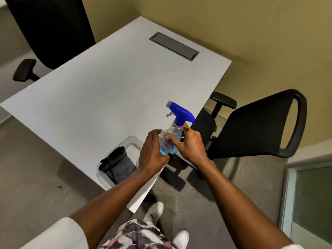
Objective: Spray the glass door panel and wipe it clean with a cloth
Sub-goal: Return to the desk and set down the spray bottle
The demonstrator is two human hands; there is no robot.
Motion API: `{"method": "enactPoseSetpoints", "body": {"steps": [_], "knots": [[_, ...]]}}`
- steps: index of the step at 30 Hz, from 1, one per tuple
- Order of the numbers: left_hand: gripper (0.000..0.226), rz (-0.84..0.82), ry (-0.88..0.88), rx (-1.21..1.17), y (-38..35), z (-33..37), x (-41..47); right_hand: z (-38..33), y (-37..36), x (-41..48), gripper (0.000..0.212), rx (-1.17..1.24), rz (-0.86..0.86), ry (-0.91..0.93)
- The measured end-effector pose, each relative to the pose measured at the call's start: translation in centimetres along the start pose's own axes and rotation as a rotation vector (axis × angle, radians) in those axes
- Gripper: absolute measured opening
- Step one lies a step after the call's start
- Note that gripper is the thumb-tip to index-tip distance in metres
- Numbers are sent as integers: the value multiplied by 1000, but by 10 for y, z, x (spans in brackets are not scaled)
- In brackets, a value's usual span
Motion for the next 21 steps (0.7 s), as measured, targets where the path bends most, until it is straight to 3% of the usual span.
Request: {"method": "enactPoseSetpoints", "body": {"steps": [7,10,14,21], "knots": [[103,119,110,249,27,-58,-21,10,-41,40,59,29,-64,5],[133,59,213,454,35,-77,-34,9,-55,47,62,30,-70,18],[168,25,343,546,41,-101,-43,10,-67,53,63,8,-99,8],[182,-108,475,592,40,-127,-49,17,-80,55,66,20,-141,-64]]}}
Point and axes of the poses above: each hand's wrist, its own x-axis towards the middle knuckle, its own y-axis out of the back of the hand, z = x × y, the point moved 1 cm from there along x, towards the middle knuckle, and after that the axes turned 1 degree about y, right-handed, at the moved point
